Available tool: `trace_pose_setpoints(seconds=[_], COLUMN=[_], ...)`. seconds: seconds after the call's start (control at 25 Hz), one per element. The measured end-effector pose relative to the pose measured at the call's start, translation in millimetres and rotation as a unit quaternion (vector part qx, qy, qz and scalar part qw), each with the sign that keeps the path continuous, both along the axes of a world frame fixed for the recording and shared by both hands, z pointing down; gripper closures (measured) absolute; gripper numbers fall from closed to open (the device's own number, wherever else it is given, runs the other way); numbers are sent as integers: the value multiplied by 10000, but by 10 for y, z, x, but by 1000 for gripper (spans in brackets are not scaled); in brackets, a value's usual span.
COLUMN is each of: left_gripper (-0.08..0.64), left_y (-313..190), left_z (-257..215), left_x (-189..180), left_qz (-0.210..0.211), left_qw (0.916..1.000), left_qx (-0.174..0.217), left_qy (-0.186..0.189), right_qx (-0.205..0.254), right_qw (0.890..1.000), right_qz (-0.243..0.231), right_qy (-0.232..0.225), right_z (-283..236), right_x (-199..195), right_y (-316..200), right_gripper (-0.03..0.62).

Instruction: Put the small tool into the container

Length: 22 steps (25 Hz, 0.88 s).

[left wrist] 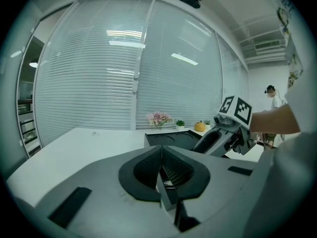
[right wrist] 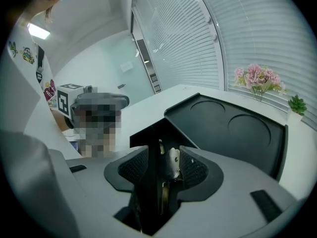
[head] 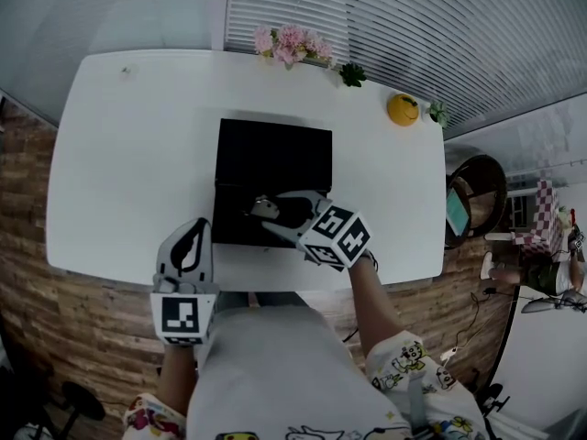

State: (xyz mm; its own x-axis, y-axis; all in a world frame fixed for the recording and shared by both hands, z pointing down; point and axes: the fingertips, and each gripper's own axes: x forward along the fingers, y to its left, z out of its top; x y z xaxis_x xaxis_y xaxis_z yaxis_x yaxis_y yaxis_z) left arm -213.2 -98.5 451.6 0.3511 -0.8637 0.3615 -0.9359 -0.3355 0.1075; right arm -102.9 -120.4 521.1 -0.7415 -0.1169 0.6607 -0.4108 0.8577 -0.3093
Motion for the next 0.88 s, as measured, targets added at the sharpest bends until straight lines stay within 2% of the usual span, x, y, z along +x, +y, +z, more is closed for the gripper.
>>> trace_pose_setpoints(seconds=[0.52,0.72,0.88], left_gripper=[554,554,554], left_y=[-59,-114,-180], left_z=[-300,-416,-494], left_x=[52,130,221], left_qz=[-67,-2,47], left_qw=[9994,9990,9986], left_qx=[325,449,519], left_qy=[-15,-9,4], right_qx=[877,1240,1461], right_qw=[9950,9889,9803], right_qz=[264,558,983], right_qy=[-395,-606,-894], right_z=[-602,-820,-970], right_x=[120,234,402], right_y=[-104,-158,-212], right_gripper=[426,426,436])
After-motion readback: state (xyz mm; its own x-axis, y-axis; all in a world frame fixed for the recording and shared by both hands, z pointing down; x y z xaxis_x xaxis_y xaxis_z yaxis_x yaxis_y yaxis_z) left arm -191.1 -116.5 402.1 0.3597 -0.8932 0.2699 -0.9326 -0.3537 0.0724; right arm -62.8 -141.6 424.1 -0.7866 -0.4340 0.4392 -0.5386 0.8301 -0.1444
